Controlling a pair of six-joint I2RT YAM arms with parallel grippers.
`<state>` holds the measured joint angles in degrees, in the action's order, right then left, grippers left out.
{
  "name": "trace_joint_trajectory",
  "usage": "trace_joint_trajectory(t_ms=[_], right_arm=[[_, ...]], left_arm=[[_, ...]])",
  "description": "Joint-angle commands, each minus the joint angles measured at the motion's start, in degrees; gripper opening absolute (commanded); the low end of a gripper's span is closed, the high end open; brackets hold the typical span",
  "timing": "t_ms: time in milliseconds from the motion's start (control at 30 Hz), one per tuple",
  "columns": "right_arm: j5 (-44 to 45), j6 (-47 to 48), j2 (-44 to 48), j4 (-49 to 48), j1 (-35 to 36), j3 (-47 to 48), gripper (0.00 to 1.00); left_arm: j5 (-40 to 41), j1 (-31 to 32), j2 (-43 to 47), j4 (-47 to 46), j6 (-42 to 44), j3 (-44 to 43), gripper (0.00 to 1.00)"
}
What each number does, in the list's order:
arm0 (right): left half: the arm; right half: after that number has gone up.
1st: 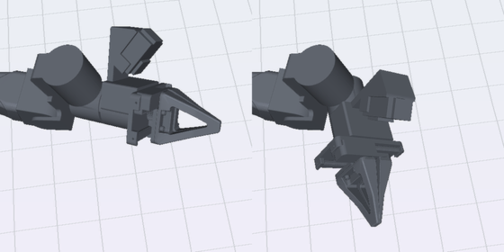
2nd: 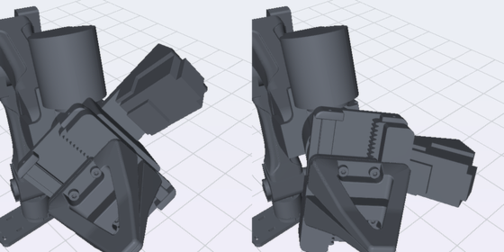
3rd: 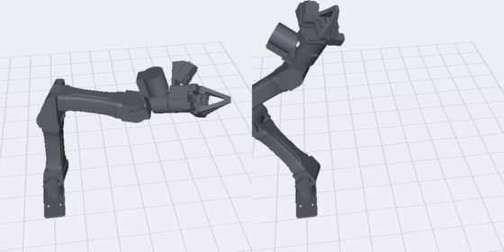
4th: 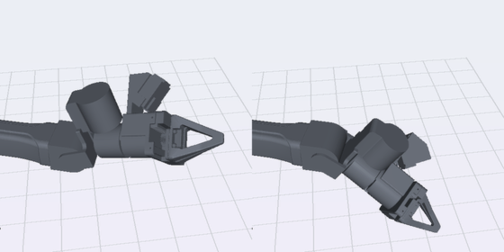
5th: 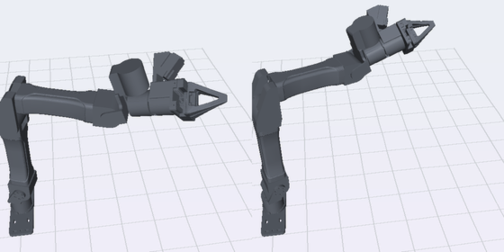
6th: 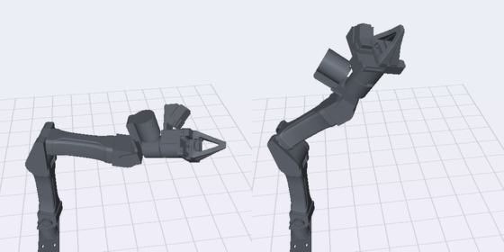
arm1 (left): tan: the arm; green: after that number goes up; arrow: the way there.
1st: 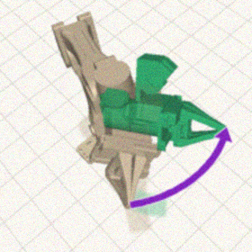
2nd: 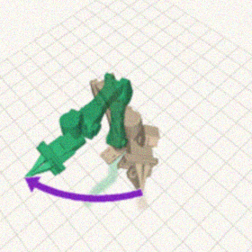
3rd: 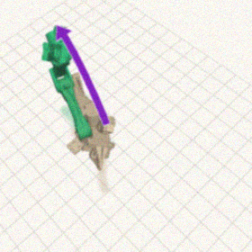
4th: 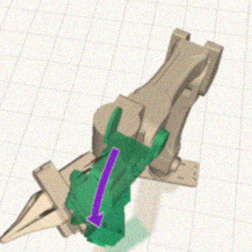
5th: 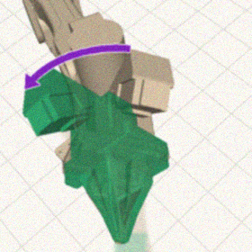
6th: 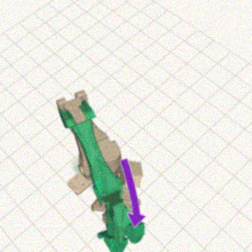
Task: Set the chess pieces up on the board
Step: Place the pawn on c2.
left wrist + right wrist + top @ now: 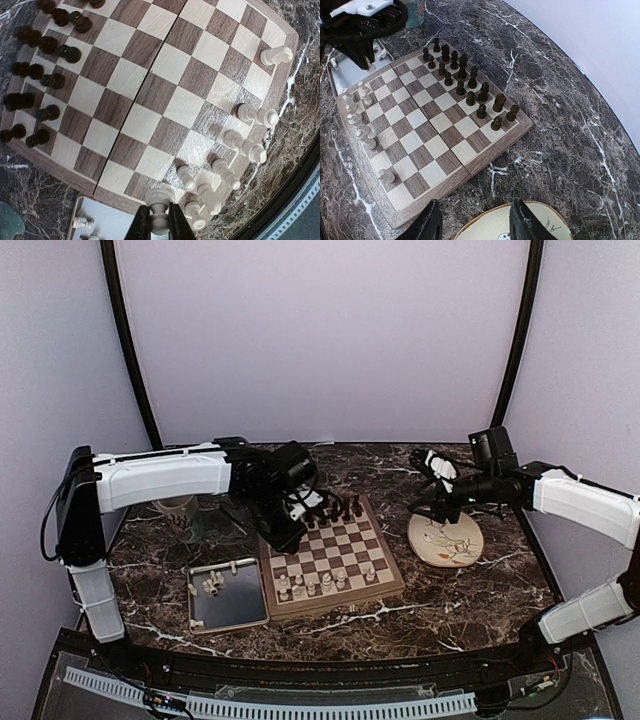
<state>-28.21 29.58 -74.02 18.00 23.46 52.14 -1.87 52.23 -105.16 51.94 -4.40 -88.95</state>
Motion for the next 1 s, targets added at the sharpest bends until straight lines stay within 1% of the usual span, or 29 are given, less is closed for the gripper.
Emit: trace_joint_trajectory(t_ms=[0,267,400,967], right_arm=[[0.8,0.5,1.2,-1.3,-0.2,-0.7,0.47],[0.8,0.7,1.1,-1.5,-0.1,-0.9,0.47],[0.9,0.7,1.2,-1.6,-0.1,-1.0,0.47],[1.2,1.0,1.3,-1.8,-0.2,-1.3,0.47]], left_arm=[[-3.6,-0.1,-4.3,1.8,4.5,-4.4,0.04],[-5.9,1.1,-8.3,0.4,6.1,-6.4,0.05],[-4.9,2.0,-9.8,0.5,6.8,-6.9,0.06],[-5.4,3.1,-13.6,1.5,7.2,-7.7,0.08]])
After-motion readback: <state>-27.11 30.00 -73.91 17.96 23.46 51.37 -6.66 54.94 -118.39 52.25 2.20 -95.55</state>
